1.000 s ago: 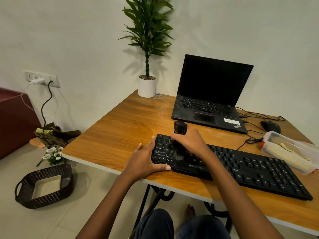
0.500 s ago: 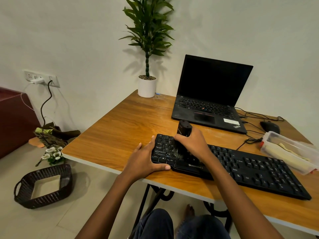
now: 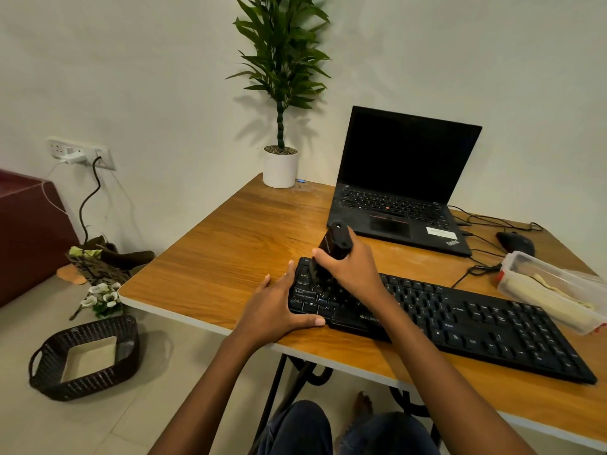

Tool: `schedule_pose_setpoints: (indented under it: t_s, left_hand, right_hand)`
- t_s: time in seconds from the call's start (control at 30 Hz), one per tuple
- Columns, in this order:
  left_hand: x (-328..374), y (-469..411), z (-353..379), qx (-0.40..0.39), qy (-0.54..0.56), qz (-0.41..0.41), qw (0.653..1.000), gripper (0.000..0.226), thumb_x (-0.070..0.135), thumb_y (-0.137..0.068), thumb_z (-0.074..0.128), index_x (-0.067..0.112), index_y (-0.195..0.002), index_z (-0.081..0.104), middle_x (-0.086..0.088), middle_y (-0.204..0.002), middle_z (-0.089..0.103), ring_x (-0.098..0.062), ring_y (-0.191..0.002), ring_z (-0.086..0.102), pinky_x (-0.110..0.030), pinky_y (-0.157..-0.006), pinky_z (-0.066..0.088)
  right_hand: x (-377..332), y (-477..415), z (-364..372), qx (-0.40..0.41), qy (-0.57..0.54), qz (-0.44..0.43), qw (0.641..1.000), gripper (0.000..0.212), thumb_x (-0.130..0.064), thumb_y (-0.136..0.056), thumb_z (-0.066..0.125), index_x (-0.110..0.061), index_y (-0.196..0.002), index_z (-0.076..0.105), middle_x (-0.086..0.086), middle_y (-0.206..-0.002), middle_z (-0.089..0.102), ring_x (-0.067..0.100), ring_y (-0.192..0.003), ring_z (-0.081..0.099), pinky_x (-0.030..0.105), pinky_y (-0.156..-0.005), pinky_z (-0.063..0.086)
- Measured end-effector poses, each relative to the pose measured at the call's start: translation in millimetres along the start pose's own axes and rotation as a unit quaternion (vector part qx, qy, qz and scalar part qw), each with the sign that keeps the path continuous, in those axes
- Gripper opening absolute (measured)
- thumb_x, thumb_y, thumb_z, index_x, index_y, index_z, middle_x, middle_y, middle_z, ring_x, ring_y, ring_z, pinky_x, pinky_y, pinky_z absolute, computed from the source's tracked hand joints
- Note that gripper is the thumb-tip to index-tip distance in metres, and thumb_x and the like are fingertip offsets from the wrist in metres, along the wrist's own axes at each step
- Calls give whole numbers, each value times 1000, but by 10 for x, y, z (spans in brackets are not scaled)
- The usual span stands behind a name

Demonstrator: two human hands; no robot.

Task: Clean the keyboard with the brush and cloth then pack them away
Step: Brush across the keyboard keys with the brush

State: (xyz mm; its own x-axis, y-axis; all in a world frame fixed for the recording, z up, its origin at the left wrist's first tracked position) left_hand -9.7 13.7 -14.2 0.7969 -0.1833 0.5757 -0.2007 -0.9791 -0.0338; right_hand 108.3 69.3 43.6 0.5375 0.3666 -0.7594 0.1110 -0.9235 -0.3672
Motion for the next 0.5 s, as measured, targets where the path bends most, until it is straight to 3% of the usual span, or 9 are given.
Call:
schedule_pose_setpoints:
  t_s: [0.07,0.17,0.3,0.4,0.5]
  left_hand:
    - [-2,-3,-3,0,-3,0,1000,109,56,-78,64,17,-150,-8,5,-155,23,-15,-141,19,-29,-114,11]
    - [-3,-9,-6,1,-3,1,1000,109,57,-78,63,16,-150,-8,6,-155,22,-15,-141,19,-28,-114,10]
    - [-17,-13,-6,4,1,1,1000,109,56,-78,63,16,-150,-8,6,-154,25,-15,-140,21,-28,-113,11]
    - [-30,-17,6,6,10,1,1000,111,56,-77,65,16,-150,-8,6,-154,27,-15,-141,21,-27,-113,11]
    - [-37,-17,-3,11,21,4,1000,113,54,-77,66,15,-149,-11,5,-153,27,-14,-141,20,-27,-113,12]
  right_hand:
    - [3,2,113,-32,-7,12,999,21,-24,-79,70,-18,-86,51,-4,-75,56,12,-68,55,17,-57,42]
    - [-42,-12,55,23,35,-16,999,22,-27,-80,69,-18,-87,51,-1,-76,58,16,-67,56,24,-57,44]
    - [27,-32,155,-1,-19,23,1000,20,-26,-80,69,-22,-80,50,0,-75,59,11,-59,55,15,-47,43]
    - [-15,-41,127,35,16,7,999,21,-26,-80,69,-17,-86,52,-1,-74,58,10,-61,54,20,-52,43]
    - [-11,-47,334,-41,-29,39,998,17,-25,-80,68,-17,-83,53,3,-74,61,12,-56,56,16,-43,43]
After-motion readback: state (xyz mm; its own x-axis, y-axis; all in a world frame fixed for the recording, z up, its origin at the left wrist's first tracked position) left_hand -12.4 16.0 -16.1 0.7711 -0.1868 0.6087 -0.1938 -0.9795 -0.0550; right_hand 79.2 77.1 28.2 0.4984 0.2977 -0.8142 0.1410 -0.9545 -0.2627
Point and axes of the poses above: each hand's wrist, its own y-axis away from the middle knuckle, its own z-axis out of the palm, x = y × z, the point moved 10 cm from there along -y, towards the middle knuckle
